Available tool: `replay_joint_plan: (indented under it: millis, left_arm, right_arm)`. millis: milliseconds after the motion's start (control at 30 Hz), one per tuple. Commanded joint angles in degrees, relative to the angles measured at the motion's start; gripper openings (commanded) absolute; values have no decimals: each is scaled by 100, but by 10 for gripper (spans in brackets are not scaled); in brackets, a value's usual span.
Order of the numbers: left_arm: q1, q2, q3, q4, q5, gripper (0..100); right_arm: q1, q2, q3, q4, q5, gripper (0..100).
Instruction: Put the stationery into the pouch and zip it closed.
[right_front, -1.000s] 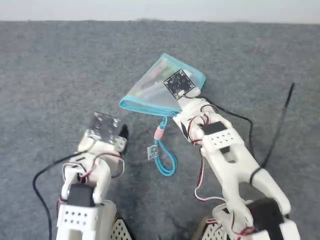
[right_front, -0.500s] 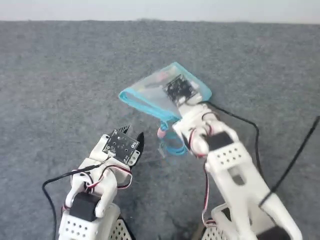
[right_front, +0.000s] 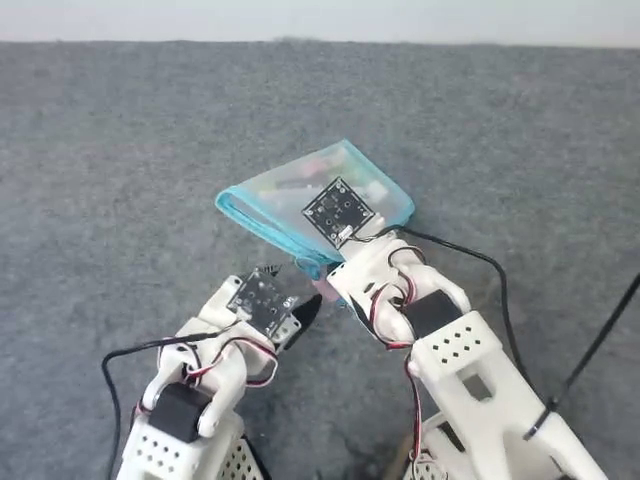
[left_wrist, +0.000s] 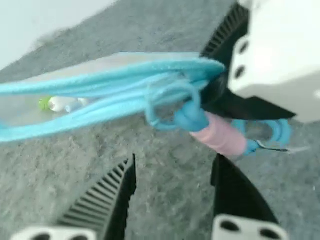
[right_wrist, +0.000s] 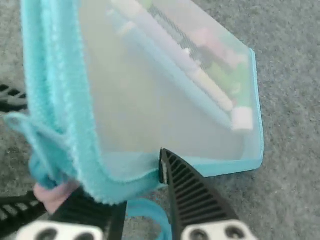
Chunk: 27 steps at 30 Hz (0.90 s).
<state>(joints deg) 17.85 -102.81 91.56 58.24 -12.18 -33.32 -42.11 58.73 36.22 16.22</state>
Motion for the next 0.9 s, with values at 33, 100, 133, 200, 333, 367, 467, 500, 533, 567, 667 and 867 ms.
replay_joint_plan:
  millis: [33,100,133,200,333,367,467,500,533,567,667,867]
  left_arm:
    - [62,44,-75,-53,-44,235]
    - [62,44,-92,-44,-44,235]
    - [62,44,-92,-35,-44,235]
    - [62,35,-110,-18,-44,233]
    - [70,35,-295,132,-44,205]
    - [70,35,-321,149,-44,206]
    - [237,44,-330,158,-79,207]
    - [378,44,-330,167,-79,207]
    - [492,44,-330,193,-79,207]
    - [580,44,-330,202,-79,208]
    - [633,44,-321,202,-79,208]
    - [9,35,-303,-79,123,207]
  right_arm:
    - [-101,-295,-44,75,-79,6]
    - [-92,-295,-44,75,-79,6]
    - [-84,-295,-44,66,-79,6]
    - [-75,-295,-35,66,-79,6]
    - [-75,-295,-35,66,-79,6]
    - [-75,-286,-35,66,-79,6]
    - [-84,-286,18,31,-79,6]
    - [-92,-286,70,4,-70,6]
    - [-101,-286,132,-48,-70,6]
    - [-101,-286,167,-127,-70,6]
    - [-75,-286,246,-251,-70,6]
    - [-110,-286,264,-215,-70,6]
